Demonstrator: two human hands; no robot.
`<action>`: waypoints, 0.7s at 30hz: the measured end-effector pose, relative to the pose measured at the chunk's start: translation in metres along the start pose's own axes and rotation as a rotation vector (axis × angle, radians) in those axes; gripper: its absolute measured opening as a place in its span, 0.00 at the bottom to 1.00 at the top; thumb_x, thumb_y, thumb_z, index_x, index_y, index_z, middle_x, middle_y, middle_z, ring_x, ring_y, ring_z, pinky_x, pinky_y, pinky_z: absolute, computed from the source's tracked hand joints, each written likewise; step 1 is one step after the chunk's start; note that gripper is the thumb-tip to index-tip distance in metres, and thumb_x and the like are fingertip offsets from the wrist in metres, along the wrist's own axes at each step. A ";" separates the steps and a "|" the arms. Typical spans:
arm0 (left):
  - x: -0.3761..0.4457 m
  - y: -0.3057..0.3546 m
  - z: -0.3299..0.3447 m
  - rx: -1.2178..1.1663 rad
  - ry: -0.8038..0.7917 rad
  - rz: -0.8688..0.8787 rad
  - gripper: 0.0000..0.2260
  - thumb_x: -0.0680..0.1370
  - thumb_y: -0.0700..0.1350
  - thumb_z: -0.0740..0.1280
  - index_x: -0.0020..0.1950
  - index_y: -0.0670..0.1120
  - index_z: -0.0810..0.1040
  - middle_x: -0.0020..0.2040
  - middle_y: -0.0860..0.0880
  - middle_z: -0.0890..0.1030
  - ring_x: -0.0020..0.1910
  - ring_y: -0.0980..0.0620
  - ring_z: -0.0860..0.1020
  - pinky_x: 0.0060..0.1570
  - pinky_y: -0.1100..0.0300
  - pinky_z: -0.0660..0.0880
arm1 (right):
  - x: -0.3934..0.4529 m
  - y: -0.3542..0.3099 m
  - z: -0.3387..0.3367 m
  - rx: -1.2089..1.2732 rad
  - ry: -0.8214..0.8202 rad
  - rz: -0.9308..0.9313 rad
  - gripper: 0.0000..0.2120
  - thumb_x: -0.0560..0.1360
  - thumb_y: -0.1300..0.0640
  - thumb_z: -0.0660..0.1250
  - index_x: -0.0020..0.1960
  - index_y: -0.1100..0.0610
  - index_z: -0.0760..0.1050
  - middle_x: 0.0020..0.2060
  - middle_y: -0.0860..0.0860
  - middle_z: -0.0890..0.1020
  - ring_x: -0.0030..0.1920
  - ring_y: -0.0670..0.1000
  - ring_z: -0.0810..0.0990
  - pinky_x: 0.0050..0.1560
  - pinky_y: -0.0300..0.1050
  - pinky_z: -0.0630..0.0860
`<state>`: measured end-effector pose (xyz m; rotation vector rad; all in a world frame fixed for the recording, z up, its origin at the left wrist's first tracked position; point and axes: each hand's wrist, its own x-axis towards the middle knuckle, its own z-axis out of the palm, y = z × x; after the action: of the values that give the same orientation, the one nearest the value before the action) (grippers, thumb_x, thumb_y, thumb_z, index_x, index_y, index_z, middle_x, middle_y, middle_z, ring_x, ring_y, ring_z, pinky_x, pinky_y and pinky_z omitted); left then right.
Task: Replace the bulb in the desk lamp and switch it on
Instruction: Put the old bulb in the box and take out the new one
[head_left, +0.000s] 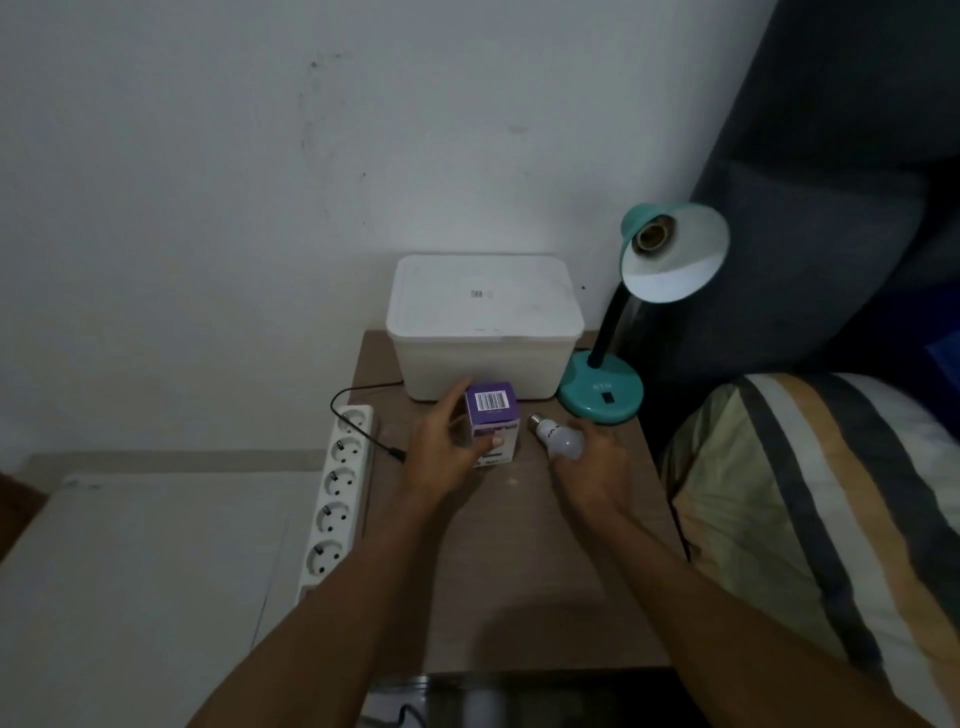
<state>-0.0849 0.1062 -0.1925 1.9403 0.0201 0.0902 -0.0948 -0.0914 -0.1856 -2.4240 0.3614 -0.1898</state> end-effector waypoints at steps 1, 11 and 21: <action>0.000 0.000 0.000 -0.012 0.001 -0.006 0.39 0.70 0.47 0.81 0.77 0.58 0.68 0.69 0.55 0.79 0.67 0.56 0.78 0.64 0.46 0.80 | 0.001 0.000 0.001 -0.009 -0.015 -0.007 0.24 0.72 0.55 0.74 0.67 0.53 0.77 0.60 0.55 0.80 0.58 0.55 0.79 0.58 0.50 0.78; 0.008 -0.001 -0.005 -0.082 -0.077 -0.017 0.41 0.71 0.37 0.80 0.80 0.47 0.65 0.70 0.48 0.78 0.69 0.50 0.77 0.66 0.48 0.78 | 0.021 -0.049 -0.021 0.060 -0.075 -0.370 0.20 0.77 0.55 0.71 0.68 0.53 0.77 0.64 0.52 0.78 0.64 0.51 0.76 0.59 0.41 0.74; 0.012 -0.007 -0.007 -0.116 -0.121 -0.022 0.42 0.71 0.36 0.80 0.81 0.46 0.64 0.70 0.45 0.78 0.67 0.52 0.79 0.65 0.49 0.79 | 0.046 -0.078 -0.028 -0.346 -0.387 -0.834 0.17 0.77 0.54 0.70 0.66 0.55 0.79 0.66 0.56 0.79 0.62 0.55 0.79 0.59 0.49 0.78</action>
<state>-0.0736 0.1162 -0.1961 1.8261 -0.0428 -0.0401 -0.0408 -0.0646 -0.1120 -2.7308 -0.8677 -0.0072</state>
